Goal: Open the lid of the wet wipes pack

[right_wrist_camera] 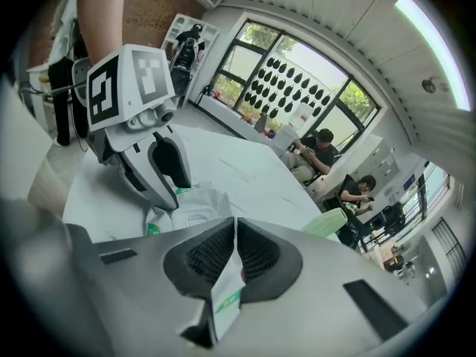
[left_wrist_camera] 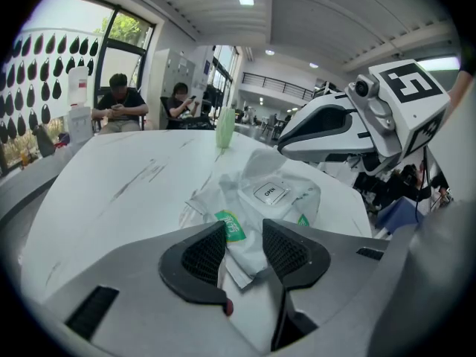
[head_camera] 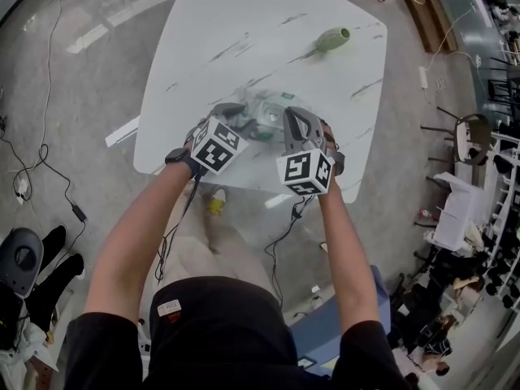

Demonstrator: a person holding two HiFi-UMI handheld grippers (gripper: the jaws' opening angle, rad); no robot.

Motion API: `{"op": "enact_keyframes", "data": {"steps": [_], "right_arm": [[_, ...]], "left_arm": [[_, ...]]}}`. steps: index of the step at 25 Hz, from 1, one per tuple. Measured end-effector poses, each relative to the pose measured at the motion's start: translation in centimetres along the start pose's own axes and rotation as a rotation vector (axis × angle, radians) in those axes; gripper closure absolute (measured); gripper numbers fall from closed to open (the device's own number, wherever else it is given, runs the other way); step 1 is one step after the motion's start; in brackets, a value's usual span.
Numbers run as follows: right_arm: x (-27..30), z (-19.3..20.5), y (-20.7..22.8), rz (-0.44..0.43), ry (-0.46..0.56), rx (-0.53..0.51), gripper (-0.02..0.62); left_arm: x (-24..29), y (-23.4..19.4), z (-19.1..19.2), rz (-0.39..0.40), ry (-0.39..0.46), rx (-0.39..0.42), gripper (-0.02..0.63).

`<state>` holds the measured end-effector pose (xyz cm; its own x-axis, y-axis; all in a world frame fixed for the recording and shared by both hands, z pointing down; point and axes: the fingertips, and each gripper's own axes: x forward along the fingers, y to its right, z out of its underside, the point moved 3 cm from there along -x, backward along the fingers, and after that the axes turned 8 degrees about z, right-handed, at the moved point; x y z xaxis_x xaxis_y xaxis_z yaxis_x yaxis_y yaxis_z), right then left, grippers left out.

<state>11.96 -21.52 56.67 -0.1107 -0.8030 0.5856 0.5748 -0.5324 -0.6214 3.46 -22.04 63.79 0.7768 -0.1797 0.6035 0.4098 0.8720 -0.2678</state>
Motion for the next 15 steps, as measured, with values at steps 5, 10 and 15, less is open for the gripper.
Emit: {"op": "enact_keyframes", "data": {"steps": [5, 10, 15], "right_arm": [[0.3, 0.0, 0.8, -0.04, 0.02, 0.086, 0.577], [1.0, 0.2, 1.8, -0.048, 0.023, 0.169, 0.572], [1.7, 0.3, 2.4, -0.061, 0.025, 0.272, 0.569]], "left_arm": [[-0.1, 0.1, 0.1, -0.023, 0.019, 0.03, 0.434], [0.0, 0.2, 0.0, -0.022, 0.019, 0.029, 0.434], [0.0, 0.1, -0.1, -0.022, 0.02, 0.029, 0.434]]}}
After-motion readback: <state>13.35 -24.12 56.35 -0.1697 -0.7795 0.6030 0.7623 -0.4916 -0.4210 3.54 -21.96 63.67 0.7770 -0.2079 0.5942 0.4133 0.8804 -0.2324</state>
